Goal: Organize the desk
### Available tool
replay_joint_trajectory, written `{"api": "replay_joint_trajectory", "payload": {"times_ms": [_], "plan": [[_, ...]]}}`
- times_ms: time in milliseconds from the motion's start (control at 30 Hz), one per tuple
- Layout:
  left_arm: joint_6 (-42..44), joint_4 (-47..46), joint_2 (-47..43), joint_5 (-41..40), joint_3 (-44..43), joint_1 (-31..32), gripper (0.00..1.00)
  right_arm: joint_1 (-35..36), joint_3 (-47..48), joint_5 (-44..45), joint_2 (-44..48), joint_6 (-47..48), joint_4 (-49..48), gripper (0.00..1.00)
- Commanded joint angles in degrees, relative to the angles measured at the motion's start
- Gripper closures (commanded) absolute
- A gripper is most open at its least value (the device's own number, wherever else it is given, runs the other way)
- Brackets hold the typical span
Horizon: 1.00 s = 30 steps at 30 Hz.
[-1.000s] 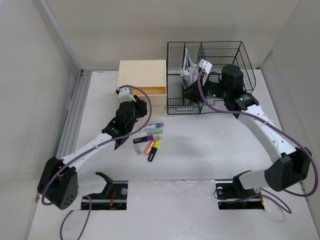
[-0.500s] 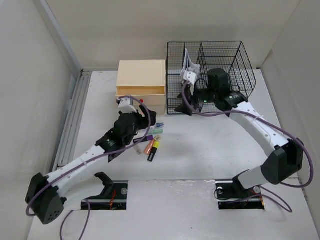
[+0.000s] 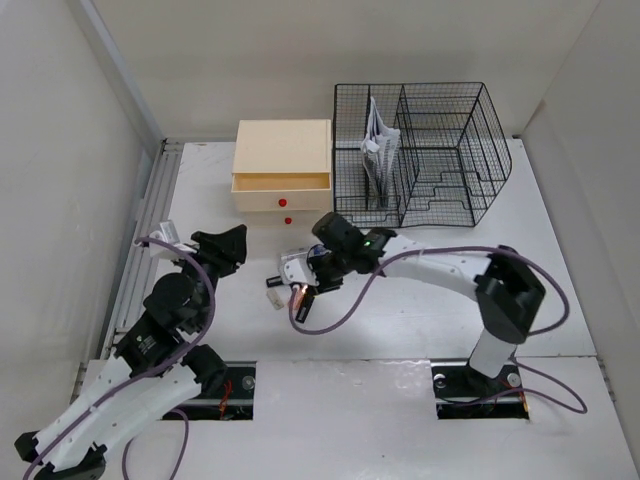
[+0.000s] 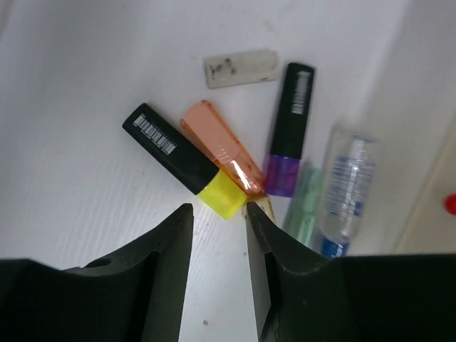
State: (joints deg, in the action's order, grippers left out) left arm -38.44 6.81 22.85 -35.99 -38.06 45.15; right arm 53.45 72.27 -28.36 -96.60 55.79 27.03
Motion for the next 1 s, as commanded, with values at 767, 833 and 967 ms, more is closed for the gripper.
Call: {"api": "replay_joint_trajectory", "payload": {"times_ms": [767,833,967], "plan": [[1.43,5.93,-10.54,-0.31,-1.14,0.03,0.42,1.13,25.99,19.56,-25.65,-9.38,-5.58,0.55],[1.43,5.94,-11.42,-0.31,-1.14,0.03,0.41,1.13,26.78,20.71,-26.53,-10.09,-5.58,0.55],[1.43,6.55,-11.95,-0.31,-1.66,0.03,0.41,1.13,27.84,21.76,-27.59,-11.22,-5.58,0.52]]}}
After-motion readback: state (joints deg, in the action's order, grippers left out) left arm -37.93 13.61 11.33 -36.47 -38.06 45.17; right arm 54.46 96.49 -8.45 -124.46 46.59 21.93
